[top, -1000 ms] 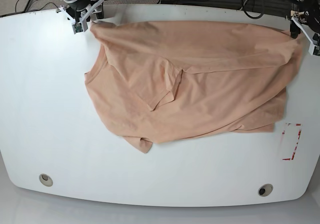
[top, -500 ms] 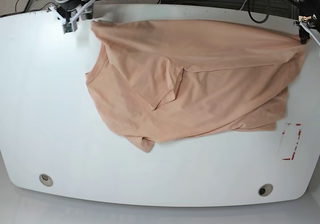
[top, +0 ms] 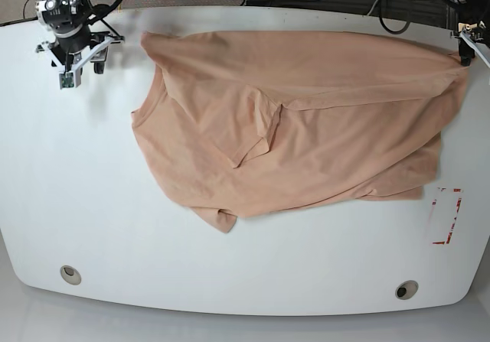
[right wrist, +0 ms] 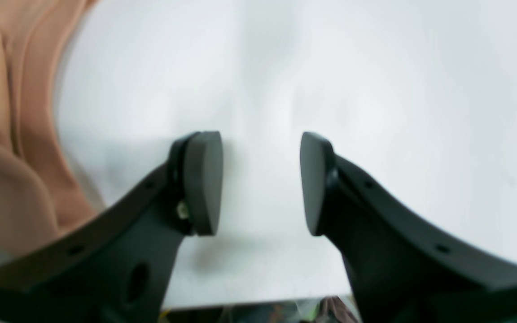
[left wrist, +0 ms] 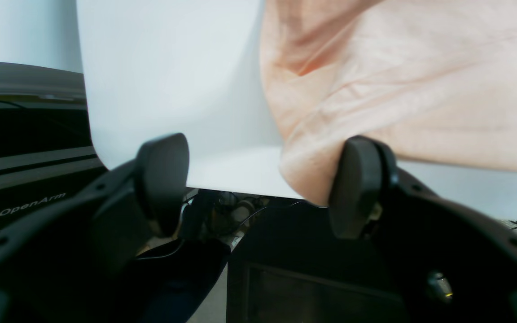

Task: Layout the t-shirt on the table in an organized manner, then fold the t-shirt properly
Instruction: 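Release the t-shirt and move the right gripper to its sleeve edge, then grasp the t-shirt's hem corner with the left gripper, then lift the t-shirt with both grippers and stretch it out, then lay the t-shirt down and drag it flat with both grippers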

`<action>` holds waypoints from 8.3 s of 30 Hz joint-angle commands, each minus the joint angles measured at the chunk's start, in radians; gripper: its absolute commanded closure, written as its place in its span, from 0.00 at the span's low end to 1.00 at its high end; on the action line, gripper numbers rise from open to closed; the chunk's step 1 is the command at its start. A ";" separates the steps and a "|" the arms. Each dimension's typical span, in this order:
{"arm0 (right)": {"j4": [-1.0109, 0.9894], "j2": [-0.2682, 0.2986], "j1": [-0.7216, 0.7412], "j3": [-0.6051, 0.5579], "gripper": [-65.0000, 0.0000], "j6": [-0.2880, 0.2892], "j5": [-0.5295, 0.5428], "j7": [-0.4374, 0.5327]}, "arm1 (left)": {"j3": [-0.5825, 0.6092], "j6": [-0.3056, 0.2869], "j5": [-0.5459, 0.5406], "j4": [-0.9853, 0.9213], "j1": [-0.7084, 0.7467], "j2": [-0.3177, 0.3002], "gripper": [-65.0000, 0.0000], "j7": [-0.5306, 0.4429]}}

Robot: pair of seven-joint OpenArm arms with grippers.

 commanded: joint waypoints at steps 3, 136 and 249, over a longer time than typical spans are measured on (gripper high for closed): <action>0.018 0.004 0.123 0.001 0.57 0.001 0.012 -0.027 | -0.009 0.002 -0.007 0.017 0.005 -0.018 0.31 -0.008; -0.570 -0.003 0.527 -0.226 0.97 0.001 0.012 0.014 | 0.383 0.053 0.283 -1.202 -1.007 -0.027 1.00 -0.506; -0.275 -0.050 0.517 -0.662 0.13 0.001 0.012 -0.070 | 0.106 0.053 -0.204 -0.076 -0.292 -0.038 1.00 0.144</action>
